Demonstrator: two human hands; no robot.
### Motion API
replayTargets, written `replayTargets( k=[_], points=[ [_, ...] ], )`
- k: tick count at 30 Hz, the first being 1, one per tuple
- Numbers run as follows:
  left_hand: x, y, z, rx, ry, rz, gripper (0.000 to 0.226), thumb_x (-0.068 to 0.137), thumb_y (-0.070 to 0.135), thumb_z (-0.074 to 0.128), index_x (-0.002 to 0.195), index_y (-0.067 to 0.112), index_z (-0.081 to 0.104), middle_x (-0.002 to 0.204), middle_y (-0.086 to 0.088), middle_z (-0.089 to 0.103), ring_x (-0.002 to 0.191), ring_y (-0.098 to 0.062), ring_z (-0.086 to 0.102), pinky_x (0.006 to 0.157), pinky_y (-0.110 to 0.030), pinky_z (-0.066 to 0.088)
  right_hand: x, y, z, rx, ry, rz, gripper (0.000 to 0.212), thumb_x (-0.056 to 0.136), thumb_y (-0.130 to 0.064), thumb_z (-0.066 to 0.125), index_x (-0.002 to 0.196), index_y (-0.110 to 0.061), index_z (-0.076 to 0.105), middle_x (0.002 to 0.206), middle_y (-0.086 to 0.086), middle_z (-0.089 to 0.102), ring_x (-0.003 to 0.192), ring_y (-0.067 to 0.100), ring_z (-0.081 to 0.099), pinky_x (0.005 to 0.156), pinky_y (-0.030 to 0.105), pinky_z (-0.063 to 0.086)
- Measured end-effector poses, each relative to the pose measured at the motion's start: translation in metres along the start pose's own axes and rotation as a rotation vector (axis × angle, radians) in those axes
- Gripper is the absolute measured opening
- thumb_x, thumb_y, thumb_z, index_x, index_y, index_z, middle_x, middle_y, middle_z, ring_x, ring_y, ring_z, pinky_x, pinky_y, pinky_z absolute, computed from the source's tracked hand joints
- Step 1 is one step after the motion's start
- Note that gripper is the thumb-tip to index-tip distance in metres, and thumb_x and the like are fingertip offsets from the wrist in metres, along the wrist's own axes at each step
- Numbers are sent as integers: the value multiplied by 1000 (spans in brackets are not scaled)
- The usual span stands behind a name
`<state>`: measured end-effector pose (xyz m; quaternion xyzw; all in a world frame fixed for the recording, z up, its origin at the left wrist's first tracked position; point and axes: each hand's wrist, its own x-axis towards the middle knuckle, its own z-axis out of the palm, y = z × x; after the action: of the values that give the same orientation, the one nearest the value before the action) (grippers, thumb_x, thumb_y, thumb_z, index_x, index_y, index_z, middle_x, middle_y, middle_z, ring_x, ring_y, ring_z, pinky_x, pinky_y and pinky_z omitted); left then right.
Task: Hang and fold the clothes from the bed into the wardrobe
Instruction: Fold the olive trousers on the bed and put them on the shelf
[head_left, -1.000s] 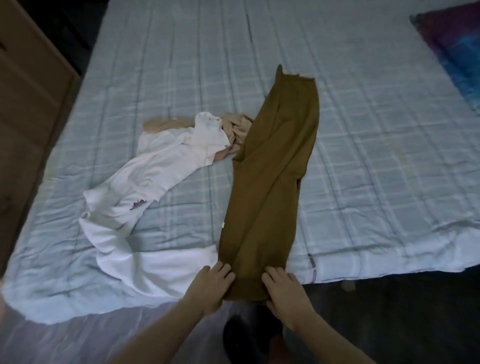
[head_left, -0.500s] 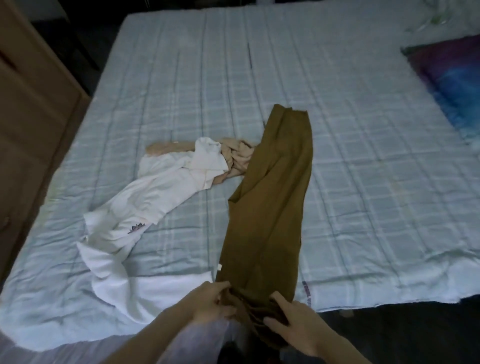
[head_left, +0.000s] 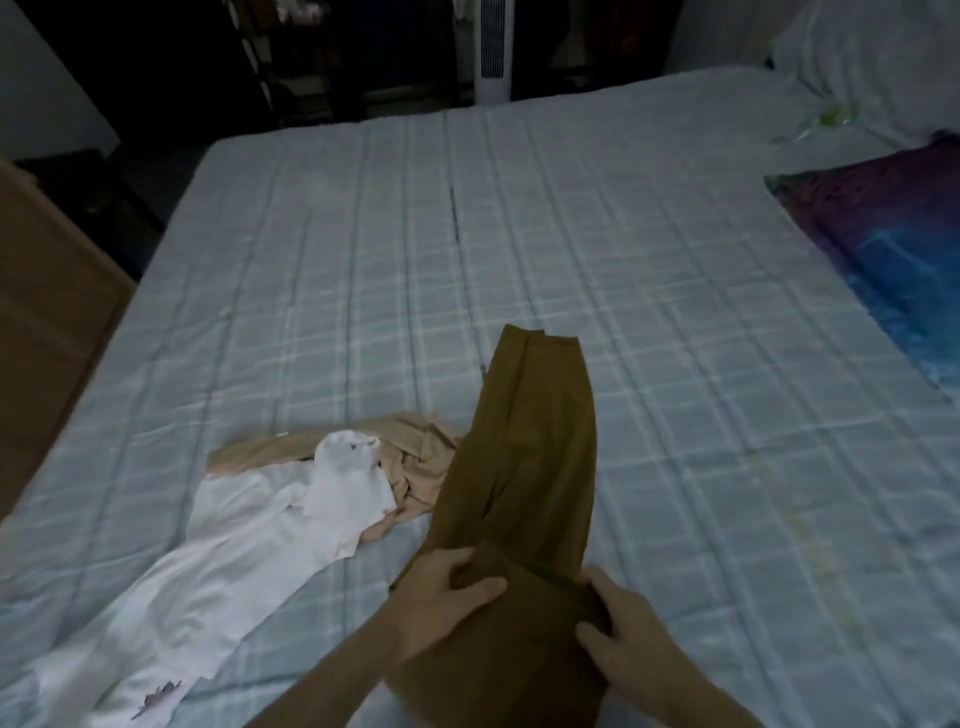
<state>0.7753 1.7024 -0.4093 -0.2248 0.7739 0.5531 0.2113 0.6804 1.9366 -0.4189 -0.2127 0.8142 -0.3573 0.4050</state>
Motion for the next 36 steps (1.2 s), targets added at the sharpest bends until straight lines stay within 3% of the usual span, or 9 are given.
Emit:
replayTargets(
  k=[5,9,15,19,22,26,30,32,36],
  points=[
    [75,45,-16,-100,145,127,21,92,40,63,98,23,73,95,8,73,89,-6,68,87,-35,54,69,-15,-63,49,-14,-9,41,69,-44,78,103,-31,60,93,-10,70,84,1,66,73,22,53],
    [147,63,-36,-145,146,155,19,92,42,63,101,28,71,97,16,73,91,1,67,88,-24,53,141,-23,-117,-59,41,-25,40,71,-43,81,106,-32,64,98,-13,68,86,-2,65,76,20,54],
    [267,84,-60,-234,167,124,29,96,43,55,119,26,63,112,11,67,99,-3,62,81,-9,49,255,-27,-172,-245,174,-43,22,78,-39,75,93,-31,62,86,-17,60,77,-4,58,59,10,41],
    [337,85,-77,-251,257,66,16,99,36,53,106,26,63,104,8,67,94,-7,63,70,-7,47,333,-17,-185,-492,237,-40,37,79,-46,72,106,-22,63,120,-2,50,110,17,49,87,29,44],
    [381,70,-89,-58,347,74,25,98,38,52,101,19,67,114,-3,62,103,-15,61,88,-24,50,380,-15,-190,-646,224,-58,43,79,-49,70,111,-21,61,150,3,32,135,23,32,107,40,35],
    [398,59,-97,256,428,65,35,98,45,47,113,17,63,136,-5,44,126,-22,43,109,-38,36,416,-17,-195,-615,129,-17,41,77,-45,73,104,-20,55,118,6,50,107,23,51,84,35,45],
    [389,57,-102,411,488,121,35,97,45,49,111,18,64,127,0,39,120,-18,34,100,-28,30,417,-24,-194,-444,105,21,59,71,-33,82,111,-16,42,101,5,55,87,21,56,67,32,48],
    [382,55,-104,430,512,212,27,93,44,56,101,20,65,117,5,36,110,-13,31,97,-28,32,407,-29,-191,-484,70,-18,50,73,-32,80,108,-18,47,95,2,55,87,20,57,68,30,49],
    [359,55,-120,180,239,337,29,75,27,81,73,26,53,132,12,40,129,-5,31,107,-29,29,372,-33,-192,-593,-9,-271,21,78,-32,73,88,-28,54,95,-10,46,89,10,48,72,23,42]
  ],
)
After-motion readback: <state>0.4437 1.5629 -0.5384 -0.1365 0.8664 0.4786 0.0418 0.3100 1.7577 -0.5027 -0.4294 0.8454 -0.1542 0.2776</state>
